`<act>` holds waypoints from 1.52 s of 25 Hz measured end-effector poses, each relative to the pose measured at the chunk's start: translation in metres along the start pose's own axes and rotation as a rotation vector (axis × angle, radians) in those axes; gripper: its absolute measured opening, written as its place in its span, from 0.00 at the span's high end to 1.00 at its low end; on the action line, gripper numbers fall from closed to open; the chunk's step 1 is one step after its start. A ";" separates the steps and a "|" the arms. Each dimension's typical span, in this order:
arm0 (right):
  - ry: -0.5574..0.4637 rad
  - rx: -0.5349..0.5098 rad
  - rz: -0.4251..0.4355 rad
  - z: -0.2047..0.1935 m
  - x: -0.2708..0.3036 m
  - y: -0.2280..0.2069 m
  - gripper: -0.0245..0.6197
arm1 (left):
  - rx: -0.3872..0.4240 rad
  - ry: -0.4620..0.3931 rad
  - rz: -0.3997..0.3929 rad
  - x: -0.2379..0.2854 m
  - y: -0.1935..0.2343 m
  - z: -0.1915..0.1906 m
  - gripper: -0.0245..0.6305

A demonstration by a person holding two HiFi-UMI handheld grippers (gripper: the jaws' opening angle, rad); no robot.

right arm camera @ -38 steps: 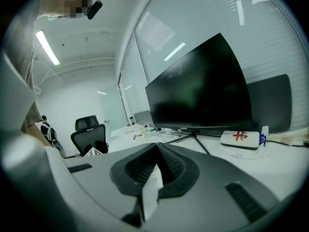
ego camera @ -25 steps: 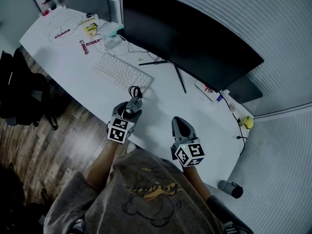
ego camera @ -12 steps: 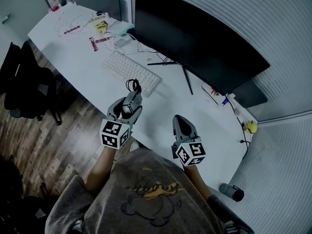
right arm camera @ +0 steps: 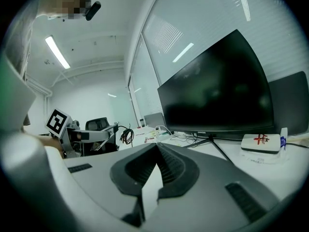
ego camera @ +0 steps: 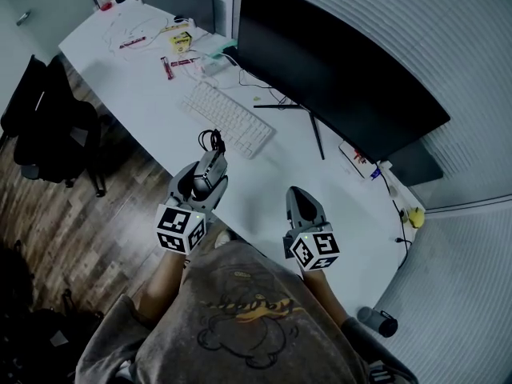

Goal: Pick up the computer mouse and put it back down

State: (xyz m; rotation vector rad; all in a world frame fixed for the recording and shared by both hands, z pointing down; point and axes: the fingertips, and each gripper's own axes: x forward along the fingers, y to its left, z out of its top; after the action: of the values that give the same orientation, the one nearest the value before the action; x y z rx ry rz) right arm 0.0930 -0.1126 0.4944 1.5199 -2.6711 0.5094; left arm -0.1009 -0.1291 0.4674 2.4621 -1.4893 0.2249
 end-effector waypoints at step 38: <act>0.041 0.010 0.061 -0.011 0.023 0.022 0.95 | 0.036 0.117 0.126 0.016 0.067 -0.038 0.49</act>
State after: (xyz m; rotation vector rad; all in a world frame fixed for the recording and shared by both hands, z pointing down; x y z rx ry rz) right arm 0.0613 -0.1184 0.5031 1.4182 -2.6949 0.5517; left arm -0.1525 -0.1612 0.5175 2.3395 -1.6045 0.4154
